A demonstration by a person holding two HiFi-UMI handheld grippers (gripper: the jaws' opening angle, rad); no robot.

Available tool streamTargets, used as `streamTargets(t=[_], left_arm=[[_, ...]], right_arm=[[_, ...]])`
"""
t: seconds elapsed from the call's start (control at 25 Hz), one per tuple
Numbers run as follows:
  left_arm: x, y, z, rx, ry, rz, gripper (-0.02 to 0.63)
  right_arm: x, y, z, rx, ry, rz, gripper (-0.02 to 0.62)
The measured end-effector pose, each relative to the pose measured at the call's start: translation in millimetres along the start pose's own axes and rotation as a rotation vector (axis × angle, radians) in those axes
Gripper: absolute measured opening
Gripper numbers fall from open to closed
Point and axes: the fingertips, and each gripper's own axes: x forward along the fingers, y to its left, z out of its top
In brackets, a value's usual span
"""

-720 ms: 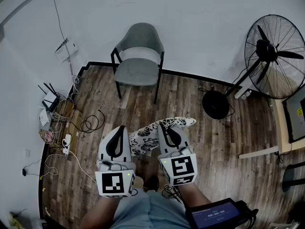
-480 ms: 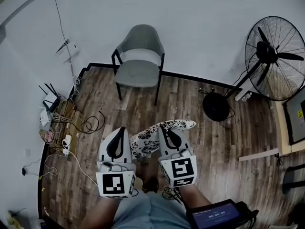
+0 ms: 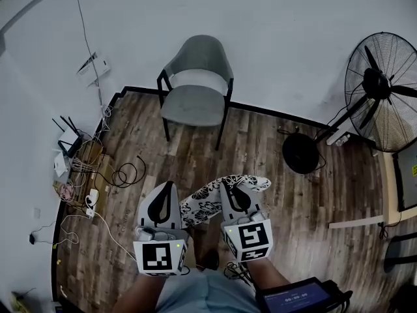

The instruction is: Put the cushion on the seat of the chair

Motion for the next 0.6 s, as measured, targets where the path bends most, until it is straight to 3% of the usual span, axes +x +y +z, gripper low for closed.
streamTargets(t=[0.28, 0.4, 0.6], left_arm=[[81, 63, -17, 0.009, 0.02, -0.038, 0.009], [116, 90, -13, -0.015, 0.024, -0.066, 0.009], [164, 132, -4, 0.024, -0.011, -0.104, 0.009]], right_arm=[[95, -9, 8, 0.006, 0.013, -0.021, 0.015], [136, -13, 22, -0.001, 0.012, -0.044, 0.015], [191, -24, 49, -0.014, -0.014, -0.087, 0.015]])
